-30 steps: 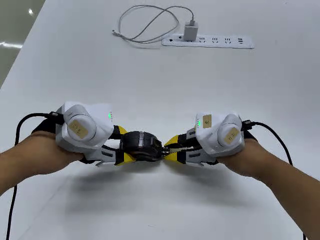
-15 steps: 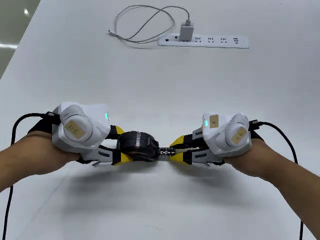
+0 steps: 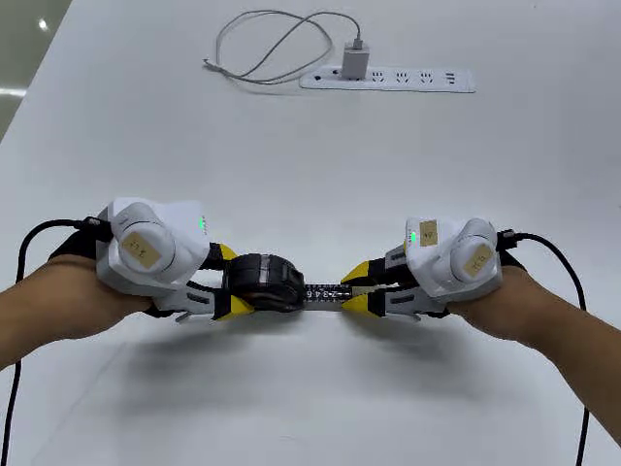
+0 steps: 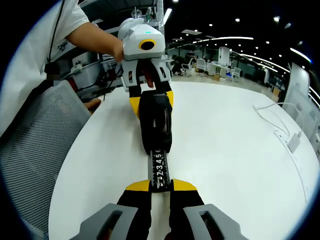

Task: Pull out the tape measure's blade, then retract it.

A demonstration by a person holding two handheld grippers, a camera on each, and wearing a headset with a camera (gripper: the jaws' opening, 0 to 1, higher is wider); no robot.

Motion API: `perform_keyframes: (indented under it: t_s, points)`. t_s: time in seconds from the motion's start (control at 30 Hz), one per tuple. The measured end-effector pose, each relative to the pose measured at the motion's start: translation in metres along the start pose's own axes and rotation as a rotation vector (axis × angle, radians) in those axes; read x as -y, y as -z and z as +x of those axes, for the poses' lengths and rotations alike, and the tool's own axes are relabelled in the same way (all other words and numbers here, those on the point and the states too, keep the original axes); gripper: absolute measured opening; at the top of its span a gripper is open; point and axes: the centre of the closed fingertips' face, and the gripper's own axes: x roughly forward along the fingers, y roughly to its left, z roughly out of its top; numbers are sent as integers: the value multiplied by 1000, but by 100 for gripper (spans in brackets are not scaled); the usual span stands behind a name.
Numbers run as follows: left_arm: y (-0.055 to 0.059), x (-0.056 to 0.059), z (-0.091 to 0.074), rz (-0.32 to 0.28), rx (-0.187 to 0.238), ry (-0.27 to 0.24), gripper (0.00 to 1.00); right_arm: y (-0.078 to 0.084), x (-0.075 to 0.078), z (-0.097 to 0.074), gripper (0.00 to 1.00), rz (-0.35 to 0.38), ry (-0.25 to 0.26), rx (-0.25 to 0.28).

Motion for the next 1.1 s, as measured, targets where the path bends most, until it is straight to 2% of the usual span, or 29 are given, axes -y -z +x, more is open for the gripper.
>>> perform_keyframes:
  t_s: [1.1]
  points:
    - [-2, 1, 1, 2, -5, 0, 26, 21, 2, -29, 8, -17, 20, -77]
